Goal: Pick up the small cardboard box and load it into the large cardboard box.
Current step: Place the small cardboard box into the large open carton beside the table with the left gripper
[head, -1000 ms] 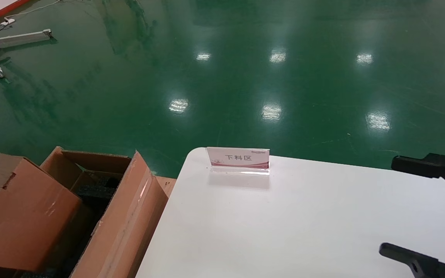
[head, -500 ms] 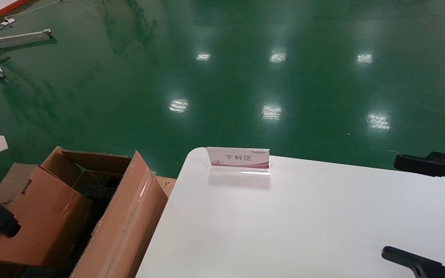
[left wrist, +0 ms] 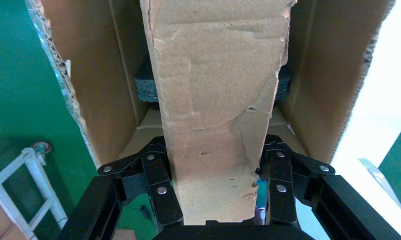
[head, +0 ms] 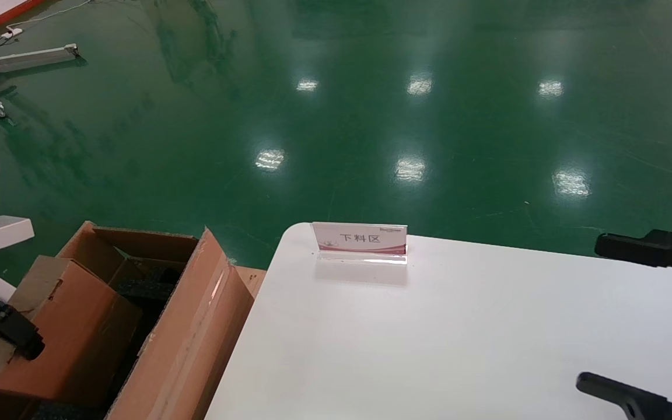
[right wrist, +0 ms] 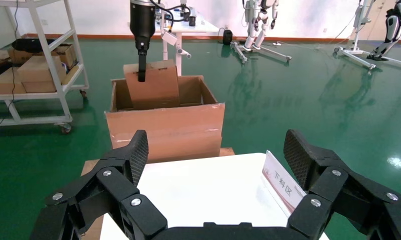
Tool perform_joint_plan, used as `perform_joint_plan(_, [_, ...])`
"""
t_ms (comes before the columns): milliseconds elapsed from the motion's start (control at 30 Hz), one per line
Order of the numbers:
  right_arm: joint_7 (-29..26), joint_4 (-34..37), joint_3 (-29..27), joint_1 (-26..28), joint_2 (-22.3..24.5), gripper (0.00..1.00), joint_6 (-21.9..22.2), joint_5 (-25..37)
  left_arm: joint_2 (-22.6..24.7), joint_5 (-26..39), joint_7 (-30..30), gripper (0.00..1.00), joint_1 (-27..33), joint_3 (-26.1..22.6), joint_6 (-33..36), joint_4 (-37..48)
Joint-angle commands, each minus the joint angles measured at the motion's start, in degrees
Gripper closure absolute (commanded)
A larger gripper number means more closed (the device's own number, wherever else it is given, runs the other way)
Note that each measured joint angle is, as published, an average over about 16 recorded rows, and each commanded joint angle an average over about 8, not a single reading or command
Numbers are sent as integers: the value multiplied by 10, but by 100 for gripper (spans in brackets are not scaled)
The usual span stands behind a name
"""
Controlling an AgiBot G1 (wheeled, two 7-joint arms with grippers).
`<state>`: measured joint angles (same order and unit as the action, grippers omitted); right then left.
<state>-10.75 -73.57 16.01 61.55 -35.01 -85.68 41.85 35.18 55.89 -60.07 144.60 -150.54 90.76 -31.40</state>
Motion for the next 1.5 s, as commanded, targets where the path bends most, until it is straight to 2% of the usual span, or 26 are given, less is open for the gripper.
perform_joint_plan(33, [0,0,0,0,0,0,0,0,3,-2,9,100,-16,3,-3,14])
perform_joint_plan(767, [0,0,0,0,0,0,0,0,54,2,49,100,-137,16,-13,168])
perform_joint_plan(1500, [0,0,0,0,0,0,0,0,78,-6,65,100,-210,28,-35,229])
